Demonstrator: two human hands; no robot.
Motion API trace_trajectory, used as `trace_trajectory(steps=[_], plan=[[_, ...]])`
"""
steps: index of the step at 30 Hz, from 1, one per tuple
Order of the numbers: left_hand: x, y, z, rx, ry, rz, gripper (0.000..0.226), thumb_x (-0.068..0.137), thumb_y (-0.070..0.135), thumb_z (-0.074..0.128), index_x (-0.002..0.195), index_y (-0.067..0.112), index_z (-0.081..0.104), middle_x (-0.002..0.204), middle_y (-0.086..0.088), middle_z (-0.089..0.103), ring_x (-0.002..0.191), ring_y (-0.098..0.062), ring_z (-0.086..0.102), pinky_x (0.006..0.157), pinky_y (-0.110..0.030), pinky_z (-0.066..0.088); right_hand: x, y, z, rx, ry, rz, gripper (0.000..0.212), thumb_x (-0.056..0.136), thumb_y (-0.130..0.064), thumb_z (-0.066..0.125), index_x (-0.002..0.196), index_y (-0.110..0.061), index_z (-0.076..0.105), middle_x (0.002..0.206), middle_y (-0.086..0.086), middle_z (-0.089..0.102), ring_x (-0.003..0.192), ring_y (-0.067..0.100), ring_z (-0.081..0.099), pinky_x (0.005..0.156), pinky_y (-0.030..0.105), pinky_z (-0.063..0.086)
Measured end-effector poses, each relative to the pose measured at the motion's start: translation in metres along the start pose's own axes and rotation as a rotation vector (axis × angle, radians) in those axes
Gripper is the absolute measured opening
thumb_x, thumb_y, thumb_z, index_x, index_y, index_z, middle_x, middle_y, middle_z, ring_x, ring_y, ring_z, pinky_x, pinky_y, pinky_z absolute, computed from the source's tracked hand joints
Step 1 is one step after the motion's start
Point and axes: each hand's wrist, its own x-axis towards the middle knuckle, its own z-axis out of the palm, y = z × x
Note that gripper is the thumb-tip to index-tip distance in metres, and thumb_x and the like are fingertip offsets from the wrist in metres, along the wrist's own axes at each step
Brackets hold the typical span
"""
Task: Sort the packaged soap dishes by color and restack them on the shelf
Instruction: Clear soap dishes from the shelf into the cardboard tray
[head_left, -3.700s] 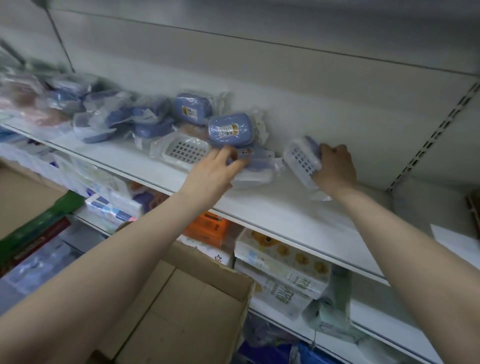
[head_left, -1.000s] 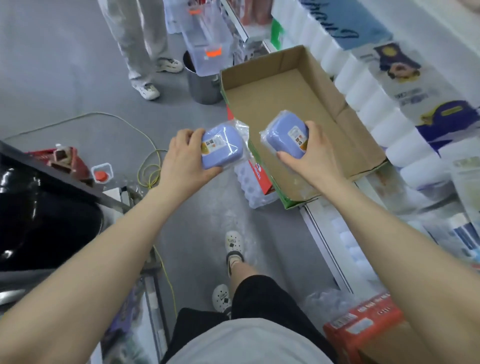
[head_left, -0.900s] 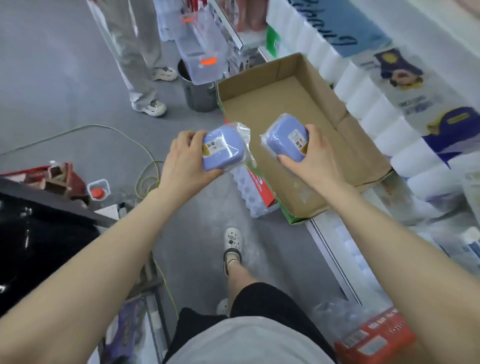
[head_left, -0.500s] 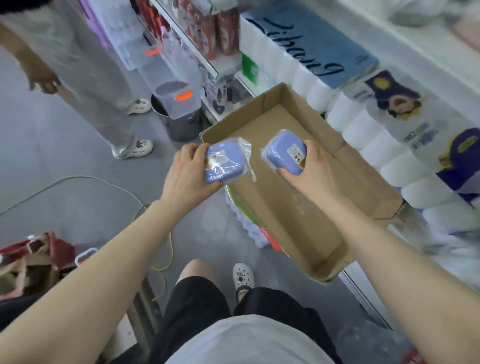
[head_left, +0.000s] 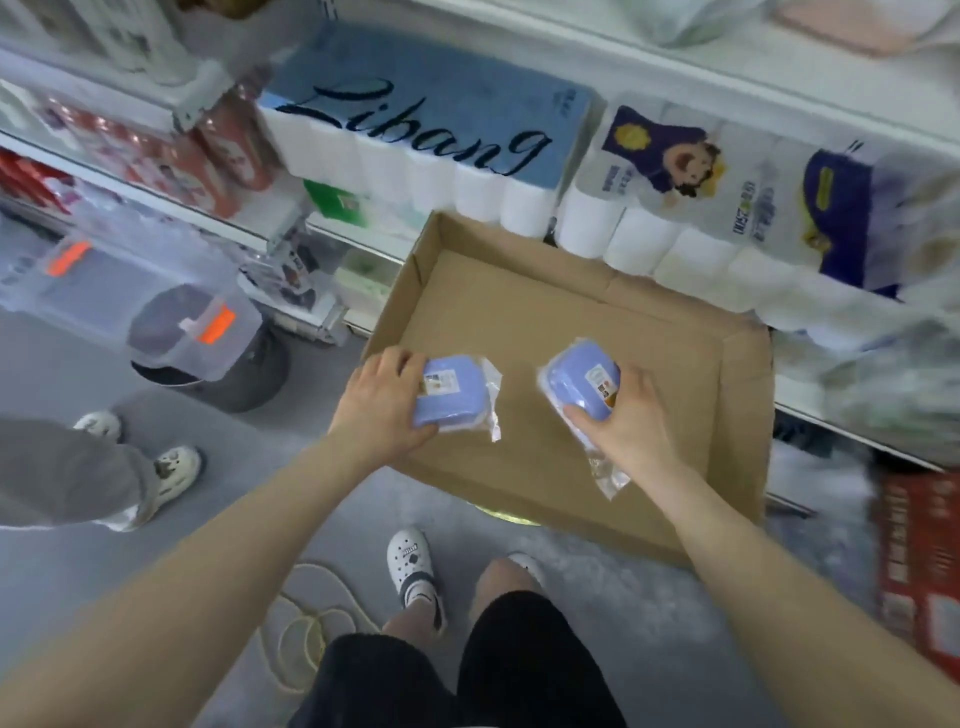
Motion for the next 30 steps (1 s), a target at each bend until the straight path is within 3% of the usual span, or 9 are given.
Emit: trace_trajectory(steps=[6,10,14,17,21,25,30], plan=[[0.064,-0.012,0.036,0.036,-0.146,0.207,0.082,0.068,0.045,0.080,0.137,0.016,0.046,0.131,-0.008,0.050,0.122,-0.034,0.045,0.108,-0.044,0.034,0.013,0.034,0.021,-0.144,-0.103,0.077,0.074,0.072,-0.038,0.078,0.132,-0.008,0.046,0.121,0.010,0.050,0.111,0.031,0.048,0.091,0.036,0.037],[0.104,-0.006,0.064,0.003,-0.219,0.209,0.084,0.072,0.039,0.078,0.144,0.018,0.037,0.141,-0.006,0.041,0.129,-0.031,0.039,0.110,-0.040,0.032,0.044,0.054,0.033,-0.252,-0.129,-0.005,0.077,0.070,-0.027,0.078,0.138,-0.012,0.045,0.128,0.007,0.051,0.120,0.030,0.045,0.100,0.036,0.034],[0.139,0.001,0.095,-0.058,-0.174,0.216,0.082,0.074,0.030,0.077,0.144,0.014,0.038,0.143,-0.008,0.039,0.129,-0.032,0.036,0.107,-0.041,0.034,0.077,0.065,0.055,-0.345,-0.084,-0.093,0.072,0.066,-0.019,0.077,0.132,-0.013,0.049,0.123,0.004,0.052,0.117,0.031,0.045,0.095,0.039,0.036],[0.156,0.003,0.117,-0.070,-0.176,0.220,0.082,0.072,0.024,0.077,0.143,0.014,0.037,0.143,-0.007,0.036,0.134,-0.030,0.030,0.108,-0.042,0.035,0.092,0.072,0.074,-0.374,-0.109,-0.093,0.073,0.068,-0.017,0.075,0.135,-0.014,0.045,0.127,0.004,0.050,0.121,0.031,0.043,0.100,0.039,0.035],[0.164,-0.002,0.136,-0.052,-0.213,0.212,0.082,0.074,0.016,0.073,0.146,0.018,0.032,0.147,-0.003,0.032,0.140,-0.028,0.021,0.108,-0.042,0.036,0.096,0.076,0.089,-0.434,-0.198,-0.090,0.079,0.074,-0.019,0.074,0.144,-0.016,0.036,0.138,0.004,0.043,0.129,0.031,0.036,0.105,0.040,0.032],[0.163,-0.007,0.133,-0.038,-0.186,0.275,0.083,0.073,0.019,0.075,0.144,0.018,0.034,0.146,-0.004,0.034,0.139,-0.029,0.024,0.104,-0.044,0.040,0.094,0.071,0.084,-0.436,-0.208,-0.093,0.081,0.080,-0.028,0.071,0.148,-0.018,0.029,0.141,0.003,0.039,0.134,0.029,0.032,0.108,0.039,0.028],[0.159,-0.007,0.100,0.016,-0.140,0.317,0.080,0.078,0.027,0.075,0.145,0.018,0.033,0.150,-0.007,0.032,0.141,-0.030,0.025,0.113,-0.040,0.027,0.090,0.045,0.051,-0.454,-0.126,-0.174,0.071,0.087,-0.031,0.066,0.147,-0.013,0.033,0.142,0.007,0.042,0.132,0.030,0.037,0.107,0.039,0.029]])
